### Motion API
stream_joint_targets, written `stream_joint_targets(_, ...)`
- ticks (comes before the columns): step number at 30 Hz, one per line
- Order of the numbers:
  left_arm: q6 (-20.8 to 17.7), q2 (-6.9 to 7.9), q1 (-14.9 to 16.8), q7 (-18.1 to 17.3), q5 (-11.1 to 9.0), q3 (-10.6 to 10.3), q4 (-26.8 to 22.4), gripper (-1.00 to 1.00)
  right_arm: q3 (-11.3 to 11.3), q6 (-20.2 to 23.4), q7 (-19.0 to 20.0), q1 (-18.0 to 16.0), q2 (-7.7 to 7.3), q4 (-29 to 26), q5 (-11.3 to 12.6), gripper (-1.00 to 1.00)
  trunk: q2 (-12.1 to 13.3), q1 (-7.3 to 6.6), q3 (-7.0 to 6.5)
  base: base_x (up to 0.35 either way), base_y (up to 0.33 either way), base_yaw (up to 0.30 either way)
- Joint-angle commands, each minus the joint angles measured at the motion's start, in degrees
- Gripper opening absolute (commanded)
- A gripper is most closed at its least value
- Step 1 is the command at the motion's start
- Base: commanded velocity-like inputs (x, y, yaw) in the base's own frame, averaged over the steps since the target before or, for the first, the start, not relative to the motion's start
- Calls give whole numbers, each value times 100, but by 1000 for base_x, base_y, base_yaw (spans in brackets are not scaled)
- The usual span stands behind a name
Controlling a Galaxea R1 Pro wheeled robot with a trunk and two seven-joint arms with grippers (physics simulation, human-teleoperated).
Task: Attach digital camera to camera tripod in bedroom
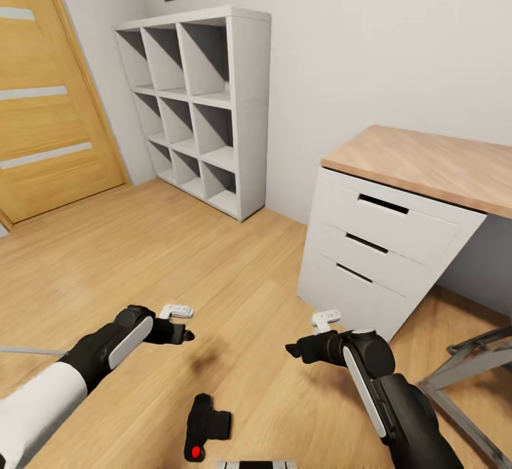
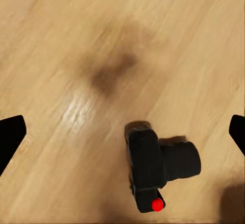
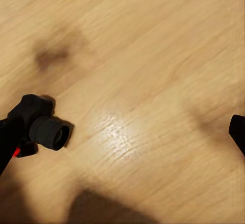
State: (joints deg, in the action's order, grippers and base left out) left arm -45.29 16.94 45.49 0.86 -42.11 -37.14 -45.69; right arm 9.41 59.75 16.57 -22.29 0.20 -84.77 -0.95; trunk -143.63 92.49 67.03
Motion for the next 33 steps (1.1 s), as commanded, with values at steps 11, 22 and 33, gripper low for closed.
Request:
stream_joint_targets(11,100,-25,546,-1739,2152,-844,620,100,-1,25,13,-3,3,-5,-11,100,-17,27,250,0,0,0)
stream_joint_targets(22,-23,-524,544,-2521,4019,-988,655,100,-1,25,13,-3,1,-5,-11,100,-27,45,405,0,0,0)
stream_joint_targets(33,-252,-708,527,-2695,4629,-710,580,100,-1,25,13,-3,0,-5,-11,100,-27,45,405,0,0,0)
